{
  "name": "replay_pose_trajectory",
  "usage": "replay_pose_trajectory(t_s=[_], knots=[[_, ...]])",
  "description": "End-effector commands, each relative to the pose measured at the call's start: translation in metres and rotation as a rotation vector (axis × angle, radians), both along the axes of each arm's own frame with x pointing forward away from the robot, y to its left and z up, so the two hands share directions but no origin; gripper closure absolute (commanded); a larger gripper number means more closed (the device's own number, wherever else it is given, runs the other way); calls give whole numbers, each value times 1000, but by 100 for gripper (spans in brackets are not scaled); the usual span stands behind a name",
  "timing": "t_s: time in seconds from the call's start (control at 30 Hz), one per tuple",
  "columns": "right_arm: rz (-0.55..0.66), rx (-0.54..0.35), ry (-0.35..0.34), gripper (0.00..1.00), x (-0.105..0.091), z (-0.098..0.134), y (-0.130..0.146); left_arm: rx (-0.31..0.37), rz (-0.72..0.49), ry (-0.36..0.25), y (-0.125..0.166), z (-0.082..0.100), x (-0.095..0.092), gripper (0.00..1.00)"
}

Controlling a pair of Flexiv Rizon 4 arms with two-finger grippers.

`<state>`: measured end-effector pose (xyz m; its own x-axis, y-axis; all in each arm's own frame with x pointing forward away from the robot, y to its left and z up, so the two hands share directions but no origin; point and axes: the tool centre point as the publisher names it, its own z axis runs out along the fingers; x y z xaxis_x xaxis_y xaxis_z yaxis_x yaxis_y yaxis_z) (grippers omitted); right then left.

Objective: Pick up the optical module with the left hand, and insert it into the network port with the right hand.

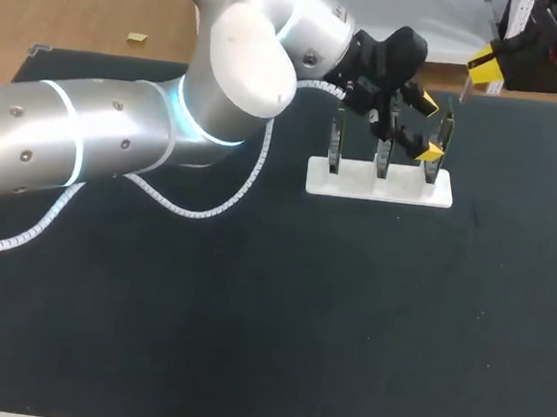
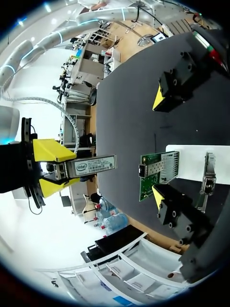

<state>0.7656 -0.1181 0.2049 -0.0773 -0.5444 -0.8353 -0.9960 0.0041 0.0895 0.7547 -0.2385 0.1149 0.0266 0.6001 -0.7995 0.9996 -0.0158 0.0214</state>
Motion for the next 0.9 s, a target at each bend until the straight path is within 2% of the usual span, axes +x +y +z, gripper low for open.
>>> replay_pose_trajectory(t_s=[0.03, 0.23, 0.9], knots=[[-1, 0, -2, 100, 1, 0, 0, 16, 0, 12, -2, -1, 7, 0], [-2, 1, -2, 100, 2, 0, 1, 38, 11, 26, -1, -3, 10, 0], [-11, 3, 6, 100, 5, -2, 0, 45, -1, 33, 0, -6, 13, 0]])
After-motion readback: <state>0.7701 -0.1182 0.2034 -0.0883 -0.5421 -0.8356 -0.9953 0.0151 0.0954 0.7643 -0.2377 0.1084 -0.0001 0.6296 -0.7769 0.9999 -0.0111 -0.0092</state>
